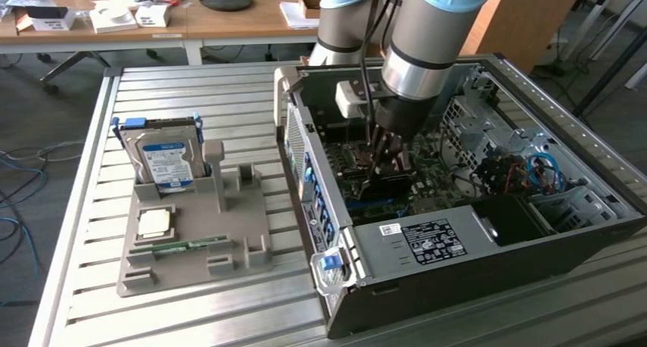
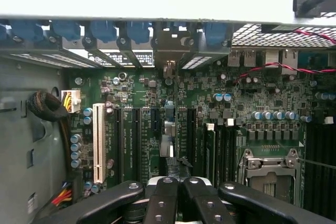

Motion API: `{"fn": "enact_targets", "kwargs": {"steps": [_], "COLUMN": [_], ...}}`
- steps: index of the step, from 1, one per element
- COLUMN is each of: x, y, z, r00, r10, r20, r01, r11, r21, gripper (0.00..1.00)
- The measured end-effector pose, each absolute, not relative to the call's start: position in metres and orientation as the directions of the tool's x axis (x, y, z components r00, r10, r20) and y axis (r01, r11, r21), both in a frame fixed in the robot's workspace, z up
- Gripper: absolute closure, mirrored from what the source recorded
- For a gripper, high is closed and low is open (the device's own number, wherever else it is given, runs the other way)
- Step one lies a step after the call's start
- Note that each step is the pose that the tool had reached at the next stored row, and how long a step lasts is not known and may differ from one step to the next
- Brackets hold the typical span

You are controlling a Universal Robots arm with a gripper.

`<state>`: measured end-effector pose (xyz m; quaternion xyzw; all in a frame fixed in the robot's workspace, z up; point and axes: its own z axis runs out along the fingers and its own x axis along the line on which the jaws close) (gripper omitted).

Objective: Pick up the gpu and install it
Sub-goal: 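Press down on the gpu until it lock into place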

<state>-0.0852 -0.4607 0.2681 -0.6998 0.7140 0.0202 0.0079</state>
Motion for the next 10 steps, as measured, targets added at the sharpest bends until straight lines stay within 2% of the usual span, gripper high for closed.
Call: {"fn": "enact_targets", "kwargs": {"steps": [10], "x": [-0.0855], "y": [-0.4607], "z": [0.2664], "r00": [-0.020], "r10": [-0.999], "r20": [-0.046], "r01": [-1.000], "r11": [0.020], "r21": [0.018], "gripper": [0.89]}}
